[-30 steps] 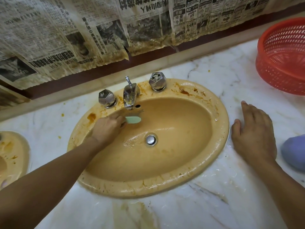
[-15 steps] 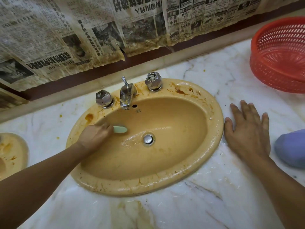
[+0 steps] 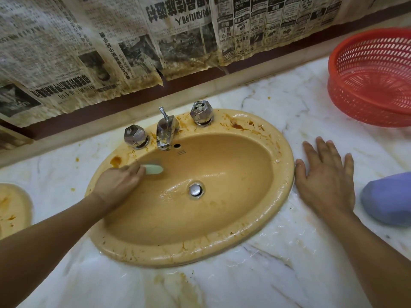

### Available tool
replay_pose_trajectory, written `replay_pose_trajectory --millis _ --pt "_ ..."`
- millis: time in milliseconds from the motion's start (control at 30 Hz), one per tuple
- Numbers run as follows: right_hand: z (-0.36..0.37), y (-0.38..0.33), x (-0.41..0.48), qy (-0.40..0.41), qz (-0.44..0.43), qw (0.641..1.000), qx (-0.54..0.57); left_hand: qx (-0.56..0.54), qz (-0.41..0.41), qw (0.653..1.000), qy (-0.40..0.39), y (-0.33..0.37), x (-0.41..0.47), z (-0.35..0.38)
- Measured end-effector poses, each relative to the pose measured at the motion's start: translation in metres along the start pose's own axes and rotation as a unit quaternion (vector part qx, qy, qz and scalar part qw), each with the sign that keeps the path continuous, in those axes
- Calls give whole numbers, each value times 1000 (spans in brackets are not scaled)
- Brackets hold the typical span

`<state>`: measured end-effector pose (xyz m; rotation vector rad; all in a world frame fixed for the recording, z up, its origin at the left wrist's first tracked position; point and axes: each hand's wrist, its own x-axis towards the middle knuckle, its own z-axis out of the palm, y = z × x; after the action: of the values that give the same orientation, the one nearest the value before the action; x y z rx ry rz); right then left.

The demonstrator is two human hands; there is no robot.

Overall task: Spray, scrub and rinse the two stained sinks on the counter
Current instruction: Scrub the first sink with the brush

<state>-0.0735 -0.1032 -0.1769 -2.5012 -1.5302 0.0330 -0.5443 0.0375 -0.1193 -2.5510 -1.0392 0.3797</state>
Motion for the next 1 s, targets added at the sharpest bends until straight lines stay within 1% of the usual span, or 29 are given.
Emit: replay_pose_trajectory --millis 67,133,200,267,333,400,467,500,533,567,633,667,700,733,833,900,933,1000 --pt "-1 1 0 1 -3 1000 2 23 21 997 66 3 32 -16" --pt "-1 3 1 5 -5 1000 5 50 55 993 86 3 52 -22" --pt "-1 4 0 10 -9 1000 10 61 116 989 68 -9 43 -15" --pt "0 3 0 12 -10 1000 8 74 180 980 33 -24 15 -6" --pt "0 2 0 11 -8 1000 5 86 196 977 -1 -34 -4 -9" --pt "0 1 0 9 -5 1000 5 79 168 983 -9 -31 5 -20" --pt "0 1 0 8 -5 1000 6 64 127 990 10 -16 30 -30" --pt "0 2 0 9 -6 1000 7 60 119 991 17 -8 41 -35" --pt "0 3 0 9 -7 1000 7 58 117 991 2 0 46 -36" --pt "0 3 0 9 -8 1000 7 74 112 990 -38 6 44 -32" --pt "1 3 0 11 -10 1000 8 104 93 978 -156 20 25 -13" --pt "1 3 -1 11 -11 1000 7 87 78 973 -201 29 13 -8" --pt "1 3 -1 10 -10 1000 6 55 59 971 -223 38 5 -3" --pt "1 3 -1 10 -8 1000 5 22 32 973 -228 45 4 -2" --pt "2 2 -1 8 -6 1000 4 -82 -80 971 -209 57 31 4" --pt "2 4 -1 11 -7 1000 6 -165 -155 956 -184 71 52 10" --pt "2 4 0 13 -7 1000 8 -206 -178 945 -180 79 59 15" --pt "3 5 0 15 -8 1000 9 -263 -193 925 -194 91 57 24"
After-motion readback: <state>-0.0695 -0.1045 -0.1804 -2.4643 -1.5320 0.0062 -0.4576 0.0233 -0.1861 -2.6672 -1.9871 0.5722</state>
